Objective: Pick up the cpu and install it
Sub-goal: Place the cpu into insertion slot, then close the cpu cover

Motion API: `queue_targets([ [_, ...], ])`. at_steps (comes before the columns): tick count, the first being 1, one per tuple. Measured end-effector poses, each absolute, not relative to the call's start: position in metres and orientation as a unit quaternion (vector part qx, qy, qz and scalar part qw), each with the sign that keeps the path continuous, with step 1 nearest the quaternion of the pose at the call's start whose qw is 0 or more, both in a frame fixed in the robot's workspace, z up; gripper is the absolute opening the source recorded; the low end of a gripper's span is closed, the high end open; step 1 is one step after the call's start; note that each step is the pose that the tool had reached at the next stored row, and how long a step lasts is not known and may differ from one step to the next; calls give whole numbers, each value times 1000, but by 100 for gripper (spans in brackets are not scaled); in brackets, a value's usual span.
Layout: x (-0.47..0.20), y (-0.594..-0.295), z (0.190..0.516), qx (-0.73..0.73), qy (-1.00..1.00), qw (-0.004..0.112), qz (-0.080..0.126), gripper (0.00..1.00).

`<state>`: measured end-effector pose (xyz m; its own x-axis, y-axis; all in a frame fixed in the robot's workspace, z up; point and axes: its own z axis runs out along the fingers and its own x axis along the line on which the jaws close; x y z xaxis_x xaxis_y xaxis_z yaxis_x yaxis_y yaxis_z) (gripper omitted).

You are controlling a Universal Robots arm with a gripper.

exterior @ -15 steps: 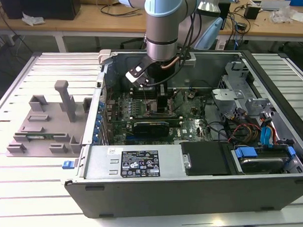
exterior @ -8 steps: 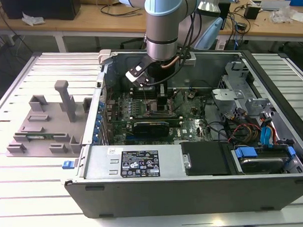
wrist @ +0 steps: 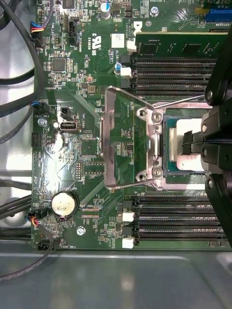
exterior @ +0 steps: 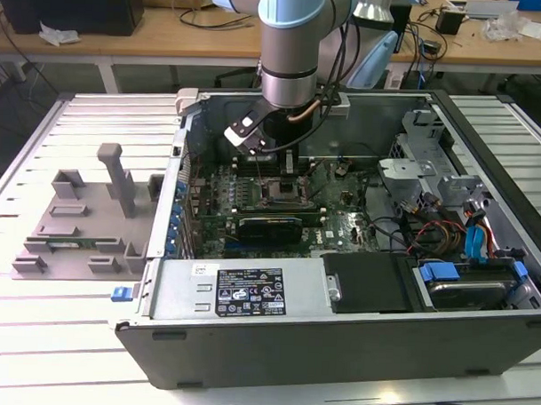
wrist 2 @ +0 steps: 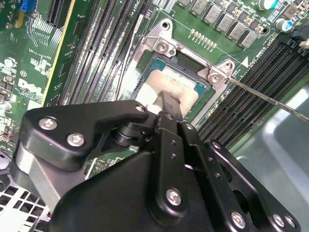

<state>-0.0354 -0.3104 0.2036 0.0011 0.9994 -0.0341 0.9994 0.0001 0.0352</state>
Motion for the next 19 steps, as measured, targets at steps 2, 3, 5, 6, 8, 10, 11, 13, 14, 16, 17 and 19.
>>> queue_targets([
  [2, -35, -310, 207, 707, 707, 24, 1, 11],
  [3, -35, -310, 212, 707, 707, 25, 1, 11],
  [5, -35, -310, 231, 707, 707, 25, 1, 11],
  [6, -35, -310, 239, 707, 707, 25, 1, 11],
  [8, -35, -310, 245, 707, 707, 25, 0, 11],
  [10, -35, -310, 247, 707, 707, 25, 1, 11],
  [11, -35, -310, 247, 707, 707, 25, 0, 11],
  [13, -35, -310, 247, 707, 707, 25, 0, 11],
  [14, -35, -310, 247, 707, 707, 25, 0, 11],
  [16, -35, -309, 248, 707, 707, 25, 0, 11],
  [17, -35, -309, 248, 707, 707, 25, 0, 11],
  [19, -35, -309, 249, 707, 707, 25, 0, 11],
])
